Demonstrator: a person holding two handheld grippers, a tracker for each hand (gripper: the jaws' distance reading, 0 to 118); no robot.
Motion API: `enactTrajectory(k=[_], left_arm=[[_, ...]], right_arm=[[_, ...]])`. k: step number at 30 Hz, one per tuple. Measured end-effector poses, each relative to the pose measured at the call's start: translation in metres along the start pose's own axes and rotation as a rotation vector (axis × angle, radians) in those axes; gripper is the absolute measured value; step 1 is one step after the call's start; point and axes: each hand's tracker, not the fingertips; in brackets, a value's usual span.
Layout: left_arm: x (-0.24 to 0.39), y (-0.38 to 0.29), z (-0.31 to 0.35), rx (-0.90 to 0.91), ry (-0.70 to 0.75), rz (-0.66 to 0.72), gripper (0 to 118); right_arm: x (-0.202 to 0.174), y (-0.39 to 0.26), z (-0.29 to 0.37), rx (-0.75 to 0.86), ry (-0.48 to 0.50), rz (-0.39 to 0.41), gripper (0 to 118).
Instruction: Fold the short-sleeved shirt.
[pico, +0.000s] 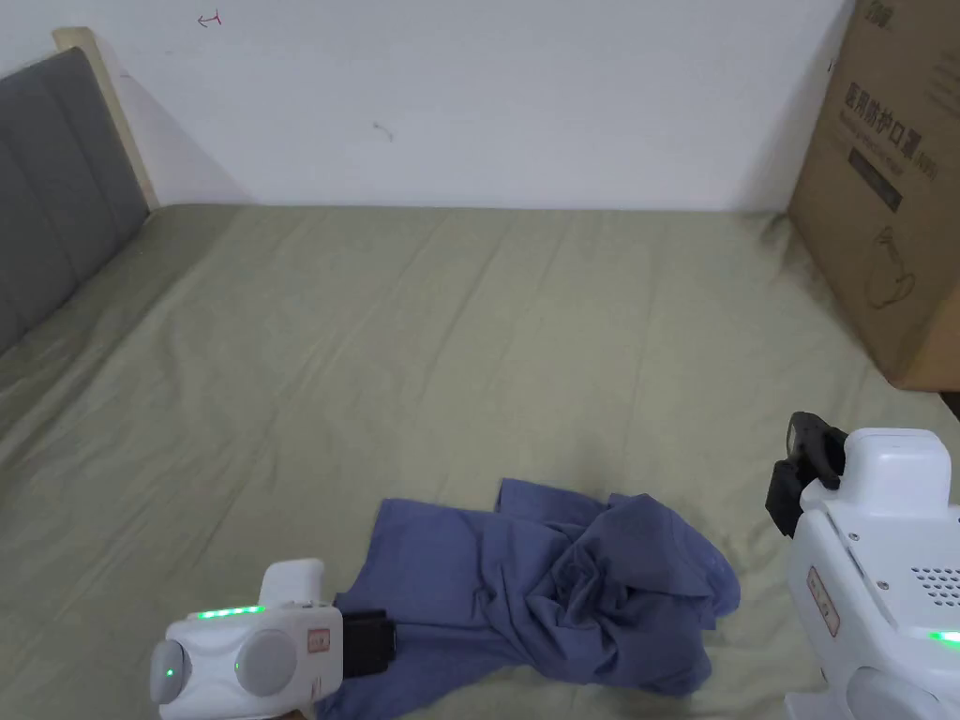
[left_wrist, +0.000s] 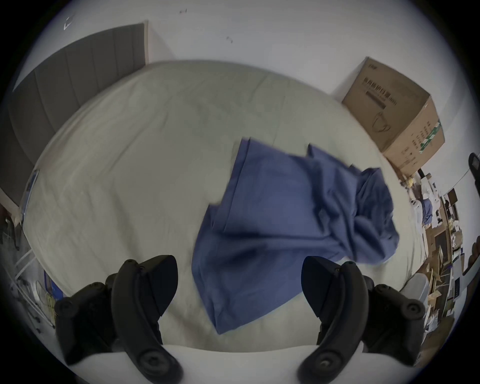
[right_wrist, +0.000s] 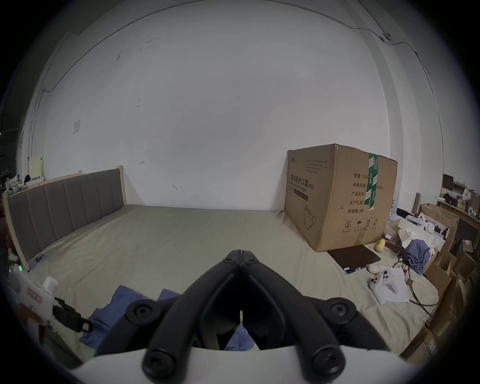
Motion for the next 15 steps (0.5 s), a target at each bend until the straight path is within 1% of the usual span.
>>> enactTrajectory(k=[3, 4, 5, 6, 7, 9, 10, 11, 12, 13, 14, 15], left_arm=[[0.0, -0.011, -0.014, -0.024, 0.038, -0.006, 100], [0.002, -0.013, -0.019, -0.036, 0.053, -0.01, 97], [0.004, -0.014, -0.022, -0.043, 0.062, -0.015, 88], [0.006, -0.017, -0.027, -0.044, 0.072, -0.034, 72], [0.009, -0.018, -0.03, -0.044, 0.071, -0.048, 53], [0.018, -0.022, -0.037, -0.038, 0.111, -0.102, 49], [0.021, -0.024, -0.038, -0.028, 0.121, -0.12, 38], [0.023, -0.025, -0.036, -0.007, 0.111, -0.134, 24], [0.024, -0.025, -0.034, 0.002, 0.111, -0.139, 6], [0.025, -0.025, -0.032, 0.013, 0.102, -0.14, 4], [0.024, -0.023, -0.029, 0.02, 0.066, -0.133, 4], [0.024, -0.02, -0.028, 0.011, 0.06, -0.124, 4]], right_arm=[[-0.001, -0.006, -0.004, -0.018, 0.004, -0.003, 0], [-0.001, -0.008, -0.005, -0.025, 0.007, -0.001, 0], [-0.002, -0.01, -0.006, -0.03, 0.008, 0.001, 0], [-0.002, -0.012, -0.008, -0.037, 0.01, 0.002, 0], [-0.002, -0.013, -0.009, -0.043, 0.011, 0.003, 0], [-0.002, -0.017, -0.012, -0.057, 0.012, 0.005, 0], [-0.001, -0.019, -0.013, -0.064, 0.012, 0.005, 0], [0.001, -0.022, -0.015, -0.072, 0.011, 0.005, 0], [0.002, -0.024, -0.017, -0.082, 0.006, 0.005, 0], [0.004, -0.027, -0.023, -0.103, 0.001, 0.001, 0], [0.007, -0.031, -0.028, -0.134, -0.006, -0.008, 0], [0.01, -0.035, -0.034, -0.157, -0.013, -0.022, 0]])
